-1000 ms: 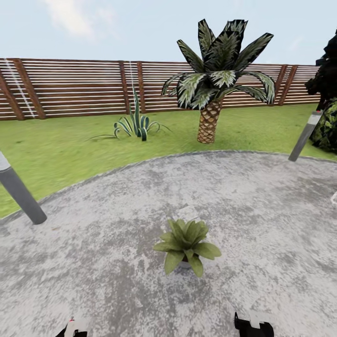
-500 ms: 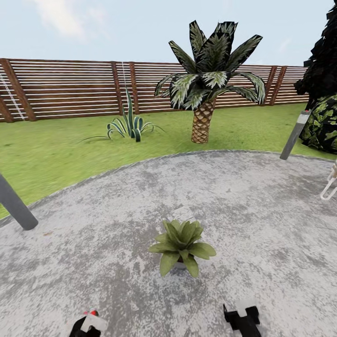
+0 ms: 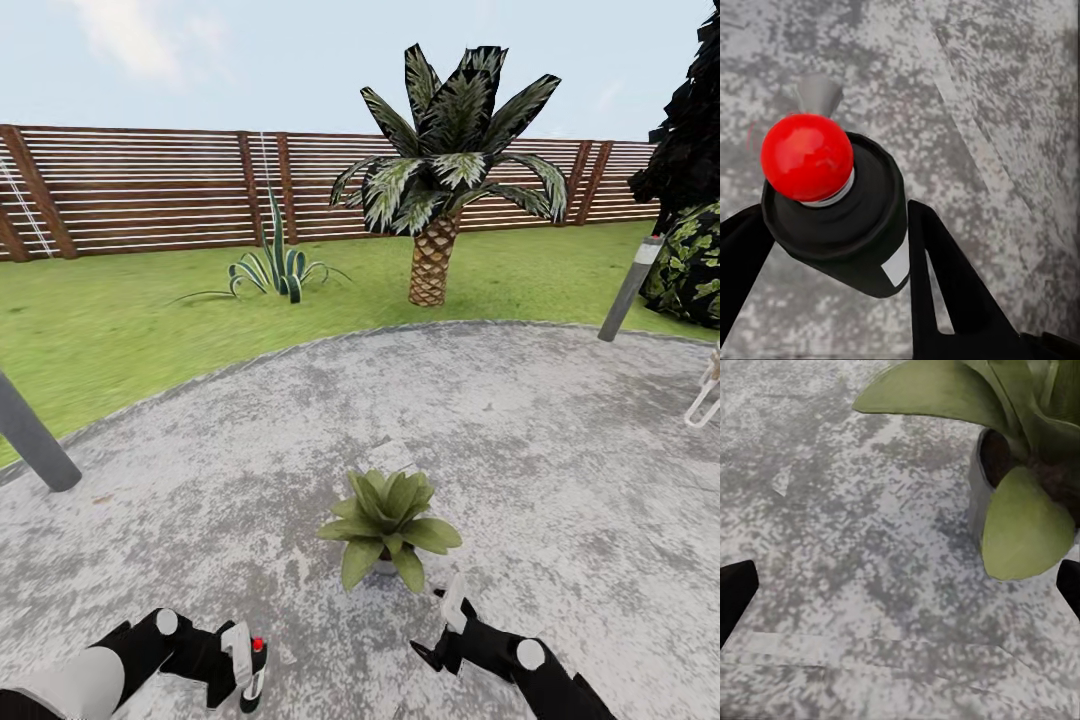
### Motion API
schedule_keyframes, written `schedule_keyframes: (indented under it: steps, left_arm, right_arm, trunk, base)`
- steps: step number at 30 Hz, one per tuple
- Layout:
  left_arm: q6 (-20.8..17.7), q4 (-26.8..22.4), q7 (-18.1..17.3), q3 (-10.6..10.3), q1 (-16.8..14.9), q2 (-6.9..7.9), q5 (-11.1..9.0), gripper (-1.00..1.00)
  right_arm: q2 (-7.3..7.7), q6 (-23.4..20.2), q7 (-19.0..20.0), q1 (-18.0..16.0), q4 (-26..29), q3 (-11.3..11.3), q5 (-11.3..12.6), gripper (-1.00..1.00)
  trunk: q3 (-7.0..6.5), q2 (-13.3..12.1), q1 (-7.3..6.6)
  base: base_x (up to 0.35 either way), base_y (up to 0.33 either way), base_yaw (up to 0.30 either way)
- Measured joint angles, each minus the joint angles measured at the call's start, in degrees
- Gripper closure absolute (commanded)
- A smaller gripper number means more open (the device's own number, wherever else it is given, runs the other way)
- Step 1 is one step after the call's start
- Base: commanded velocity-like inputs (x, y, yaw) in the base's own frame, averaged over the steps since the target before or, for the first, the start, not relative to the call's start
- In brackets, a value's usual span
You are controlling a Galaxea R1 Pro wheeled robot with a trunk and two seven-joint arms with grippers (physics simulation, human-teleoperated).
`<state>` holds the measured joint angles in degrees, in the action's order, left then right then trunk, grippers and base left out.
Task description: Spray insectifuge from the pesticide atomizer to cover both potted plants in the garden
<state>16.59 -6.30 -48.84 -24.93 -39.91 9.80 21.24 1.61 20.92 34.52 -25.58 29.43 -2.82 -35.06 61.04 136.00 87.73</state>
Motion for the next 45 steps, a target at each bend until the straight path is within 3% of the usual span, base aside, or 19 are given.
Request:
schedule_keyframes:
  steps: [4, 7, 10, 11, 15, 19, 22, 27, 29, 36, 45]
  left_arm:
    - [-5.98, -4.46, -3.69, 0.08, -0.15, -0.1, 1.27, 1.0]
    - [-7.08, -5.53, -4.94, 0.03, -0.14, -0.18, 1.56, 1.0]
    - [-7.41, -5.76, -5.21, -0.01, -0.09, -0.21, 3.08, 1.0]
    - [-7.48, -5.79, -5.24, 0.01, -0.09, -0.23, 3.79, 1.0]
    - [-7.58, -5.84, -5.28, 0.09, -0.01, -0.6, 5.25, 1.0]
    - [-7.53, -5.87, -5.29, 0.08, -0.01, -1.27, 5.46, 1.0]
    - [-7.52, -5.92, -5.29, 0.04, -0.04, -2.43, 5.88, 1.0]
    - [-7.68, -6.01, -5.01, 0.13, -0.08, -4.75, 10.18, 1.0]
    - [-7.56, -6.02, -4.95, 0.12, -0.08, -5.16, 10.43, 1.0]
    - [-6.75, -6.12, -5.2, 0.17, -0.08, -8.08, 10.38, 1.0]
    - [-6.69, -9.26, -5.36, 0.68, 0.09, -9.77, 9.98, 1.0]
  right_arm:
    - [-1.78, -1.77, 0.87, -0.5, 0.82, 0.04, -1.39, -1.0]
    - [-2.13, -1.92, 1.03, -0.56, 0.76, 0.09, -1.49, -1.0]
    - [-2.32, -1.96, 1.75, -0.58, 0.72, 0.17, -1.66, -1.0]
    - [-2.53, -1.95, 2.85, -0.58, 0.75, 0.19, -1.76, 1.0]
    - [-3.78, -1.87, 7.42, -0.59, 1.12, 0.45, -1.99, 1.0]
    - [-5.36, -1.91, 8.26, -0.59, 2.24, 0.92, -2.02, 1.0]
    - [-6.41, -1.97, 8.49, -0.59, 2.51, 3.45, -1.97, 1.0]
    - [-8.03, -1.98, 8.54, -0.59, 2.58, 6.61, -1.82, 1.0]
    - [-8.63, -1.99, 8.54, -0.59, 2.59, 6.71, -1.82, 1.0]
    - [-8.97, -1.99, 8.54, -0.59, 2.59, 6.77, -1.83, 1.0]
    - [-8.97, -1.99, 8.54, -0.59, 2.59, 6.77, -1.83, 1.0]
  trunk:
    - [0.0, 0.0, 0.0]
    - [0.0, 0.0, 0.0]
    - [0.0, 0.0, 0.0]
    - [0.0, 0.0, 0.0]
    - [0.0, 0.0, 0.0]
    - [0.0, 0.0, 0.0]
    - [0.0, 0.0, 0.0]
    - [0.0, 0.0, 0.0]
    - [0.0, 0.0, 0.0]
    - [0.0, 0.0, 0.0]
    - [0.0, 0.0, 0.0]
  base:
    - [0.0, 0.0, 0.0]
    - [0.0, 0.0, 0.0]
    - [0.0, 0.0, 0.0]
    - [0.0, 0.0, 0.0]
    - [0.0, 0.0, 0.0]
    - [0.0, 0.0, 0.0]
    - [0.0, 0.0, 0.0]
    - [0.0, 0.0, 0.0]
    - [0.0, 0.0, 0.0]
    - [0.0, 0.0, 0.0]
    - [0.0, 0.0, 0.0]
